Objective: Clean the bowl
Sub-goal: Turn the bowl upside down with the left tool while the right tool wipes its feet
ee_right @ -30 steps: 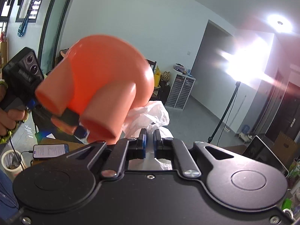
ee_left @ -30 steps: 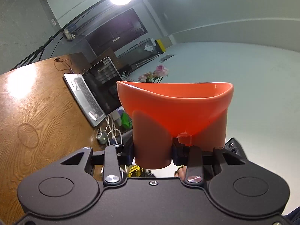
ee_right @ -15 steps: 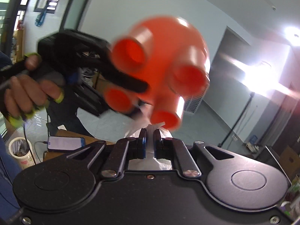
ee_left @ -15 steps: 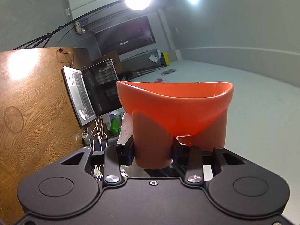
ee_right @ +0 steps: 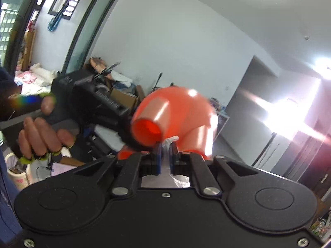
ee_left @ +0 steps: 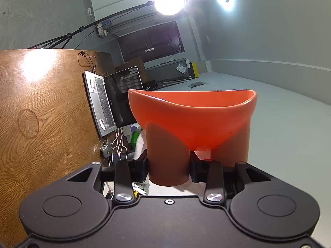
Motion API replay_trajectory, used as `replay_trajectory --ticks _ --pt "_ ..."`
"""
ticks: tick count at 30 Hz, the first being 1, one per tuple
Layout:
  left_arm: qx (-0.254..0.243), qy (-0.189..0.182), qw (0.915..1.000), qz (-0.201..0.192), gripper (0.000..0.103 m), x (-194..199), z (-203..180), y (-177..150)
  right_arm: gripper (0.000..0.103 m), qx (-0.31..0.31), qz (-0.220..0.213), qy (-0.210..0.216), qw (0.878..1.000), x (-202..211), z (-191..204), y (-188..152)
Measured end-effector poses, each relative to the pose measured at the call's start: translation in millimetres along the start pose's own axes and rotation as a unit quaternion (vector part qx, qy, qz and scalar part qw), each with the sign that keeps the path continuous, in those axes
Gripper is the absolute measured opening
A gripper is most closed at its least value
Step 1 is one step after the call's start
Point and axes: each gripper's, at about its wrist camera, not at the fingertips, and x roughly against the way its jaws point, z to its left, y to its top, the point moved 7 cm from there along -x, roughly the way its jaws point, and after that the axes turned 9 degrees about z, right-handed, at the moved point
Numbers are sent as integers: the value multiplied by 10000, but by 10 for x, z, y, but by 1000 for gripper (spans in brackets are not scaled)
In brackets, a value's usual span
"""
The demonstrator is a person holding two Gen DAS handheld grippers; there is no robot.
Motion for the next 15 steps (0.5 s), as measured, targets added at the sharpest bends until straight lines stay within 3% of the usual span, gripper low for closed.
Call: replay_trajectory --ticks 5,9,15 --pt "27 -92 9999 110 37 19 -72 -67 8 150 -244 -422 9987 -28 -227 246" --pt "-16 -231 9996 140 37 42 -157 -86 8 -85 -493 -702 9963 -6 -506 373" --pt "1 -585 9983 58 37 77 -293 -88 8 -790 -443 -771 9929 -97 -813 157"
